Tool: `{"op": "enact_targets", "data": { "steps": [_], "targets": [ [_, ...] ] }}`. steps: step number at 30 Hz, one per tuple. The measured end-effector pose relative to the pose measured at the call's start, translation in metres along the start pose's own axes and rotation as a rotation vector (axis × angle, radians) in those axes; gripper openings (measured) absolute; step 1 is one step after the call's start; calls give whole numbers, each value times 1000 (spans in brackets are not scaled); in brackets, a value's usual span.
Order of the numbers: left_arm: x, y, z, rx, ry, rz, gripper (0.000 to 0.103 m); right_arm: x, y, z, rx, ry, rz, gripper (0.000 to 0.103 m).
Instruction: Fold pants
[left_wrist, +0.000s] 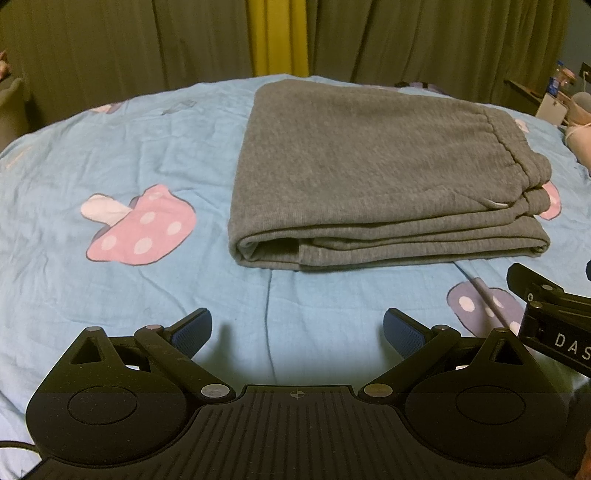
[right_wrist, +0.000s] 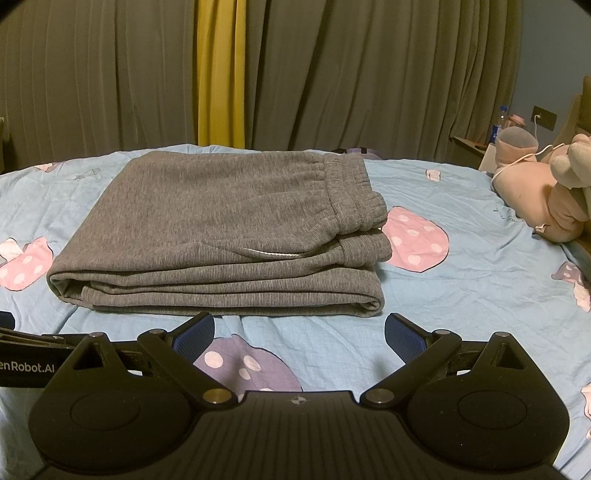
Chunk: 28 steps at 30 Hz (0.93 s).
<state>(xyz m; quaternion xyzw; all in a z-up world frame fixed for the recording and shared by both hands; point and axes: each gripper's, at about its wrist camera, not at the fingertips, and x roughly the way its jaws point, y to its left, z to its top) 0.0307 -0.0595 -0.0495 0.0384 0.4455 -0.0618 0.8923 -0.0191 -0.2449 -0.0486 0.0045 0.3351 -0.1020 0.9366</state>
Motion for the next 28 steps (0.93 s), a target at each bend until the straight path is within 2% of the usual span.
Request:
{"op": "enact_targets", "data": {
  "steps": [28],
  "targets": [
    [-2,-1,-1,-2,-14,-14,102,1,0,0,-9,-1,1,99]
  ]
}}
